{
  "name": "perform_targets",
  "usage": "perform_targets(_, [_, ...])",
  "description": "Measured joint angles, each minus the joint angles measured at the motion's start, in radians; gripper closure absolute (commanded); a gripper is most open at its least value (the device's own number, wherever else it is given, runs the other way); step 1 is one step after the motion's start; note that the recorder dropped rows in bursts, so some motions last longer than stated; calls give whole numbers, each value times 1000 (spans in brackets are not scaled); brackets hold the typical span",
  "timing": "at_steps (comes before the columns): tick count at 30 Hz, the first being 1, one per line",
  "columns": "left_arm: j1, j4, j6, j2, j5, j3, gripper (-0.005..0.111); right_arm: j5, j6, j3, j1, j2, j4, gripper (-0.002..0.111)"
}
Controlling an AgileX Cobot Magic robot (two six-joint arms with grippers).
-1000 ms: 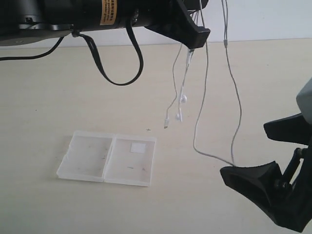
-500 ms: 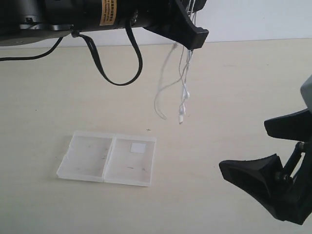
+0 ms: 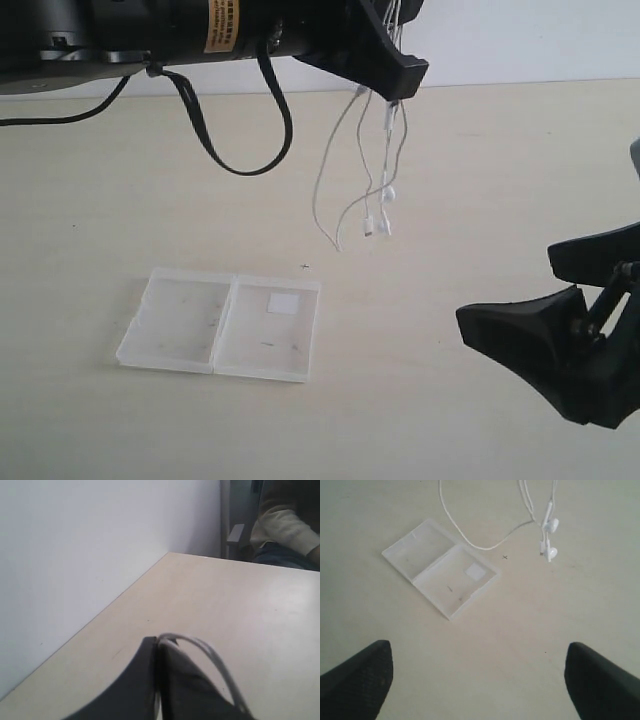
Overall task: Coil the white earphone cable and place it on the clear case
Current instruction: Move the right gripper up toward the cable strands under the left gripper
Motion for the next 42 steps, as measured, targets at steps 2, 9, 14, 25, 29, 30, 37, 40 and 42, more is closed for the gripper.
perform_targets(2, [0,0,-21,0,0,0,107,2,53,0,0,0,-46,22])
perform_targets(9, [0,18,-95,0,0,0,107,81,206,-28,0,0,-230,22])
perform_targets(14, [0,83,-175,0,0,0,107,80,223,-83,0,0,-341,22])
perform_targets(25, [0,161,-229,0,47,0,107,-549,258,40,2,75,-312,22])
perform_targets(29, [0,203,-229,0,86,0,107,-582,266,45,2,116,-280,22])
perform_targets(30, [0,218,-229,0,96,0,107,-589,276,45,2,121,-251,22])
perform_targets(37, [-3,282,-229,0,134,0,107,-759,284,45,2,267,-192,18])
perform_targets(40, [-6,284,-229,0,139,0,107,-834,271,45,2,346,-192,15])
perform_targets(42, [-8,285,-229,0,141,0,107,-879,244,45,2,397,-184,15])
